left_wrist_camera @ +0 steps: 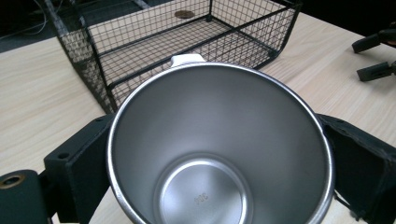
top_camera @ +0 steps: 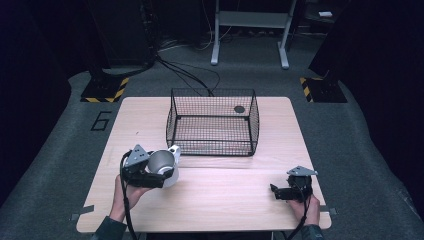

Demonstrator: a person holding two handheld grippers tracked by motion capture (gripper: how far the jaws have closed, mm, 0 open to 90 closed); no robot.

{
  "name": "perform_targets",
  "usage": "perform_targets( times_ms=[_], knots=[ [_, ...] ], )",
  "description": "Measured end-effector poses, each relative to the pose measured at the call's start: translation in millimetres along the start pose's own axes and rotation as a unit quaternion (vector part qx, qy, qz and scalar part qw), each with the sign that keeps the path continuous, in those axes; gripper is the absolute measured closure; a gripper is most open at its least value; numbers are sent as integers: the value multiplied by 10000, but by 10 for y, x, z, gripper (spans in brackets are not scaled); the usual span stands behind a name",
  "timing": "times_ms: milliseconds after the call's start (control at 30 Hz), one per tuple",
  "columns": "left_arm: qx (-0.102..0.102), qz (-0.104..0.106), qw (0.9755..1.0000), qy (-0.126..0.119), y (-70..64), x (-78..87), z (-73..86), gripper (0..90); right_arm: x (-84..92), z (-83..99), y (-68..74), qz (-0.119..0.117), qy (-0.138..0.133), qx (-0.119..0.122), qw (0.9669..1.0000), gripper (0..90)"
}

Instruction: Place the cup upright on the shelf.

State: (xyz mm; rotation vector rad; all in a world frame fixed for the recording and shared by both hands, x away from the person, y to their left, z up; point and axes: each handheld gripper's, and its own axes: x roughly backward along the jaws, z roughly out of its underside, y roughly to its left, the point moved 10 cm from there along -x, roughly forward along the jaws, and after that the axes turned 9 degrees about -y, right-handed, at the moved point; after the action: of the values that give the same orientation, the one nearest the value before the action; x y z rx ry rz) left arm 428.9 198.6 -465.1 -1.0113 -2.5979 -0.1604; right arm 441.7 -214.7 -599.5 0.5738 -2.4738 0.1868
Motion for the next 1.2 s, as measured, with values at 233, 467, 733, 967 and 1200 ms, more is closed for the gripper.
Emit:
perform_targets(
  times_ms=[233,467,733,967,1200],
  knots=[
    [-28,206,9998,-38,-64,-99,-184,61,0,-1,2,1,-4,-9,10000,7],
    [-104,315,9994,-99,-93,-187,-453,61,0,-1,2,1,-6,-7,10000,8],
    [-177,392,9989,-176,-92,-359,-689,60,0,-1,2,0,-7,-7,10000,8],
    [-206,442,9985,-231,-46,-523,-890,60,0,-1,2,-1,-7,-8,10000,8],
    [-184,435,9986,-235,36,-660,-1016,61,0,-1,2,-1,-6,-9,10000,8]
  ],
)
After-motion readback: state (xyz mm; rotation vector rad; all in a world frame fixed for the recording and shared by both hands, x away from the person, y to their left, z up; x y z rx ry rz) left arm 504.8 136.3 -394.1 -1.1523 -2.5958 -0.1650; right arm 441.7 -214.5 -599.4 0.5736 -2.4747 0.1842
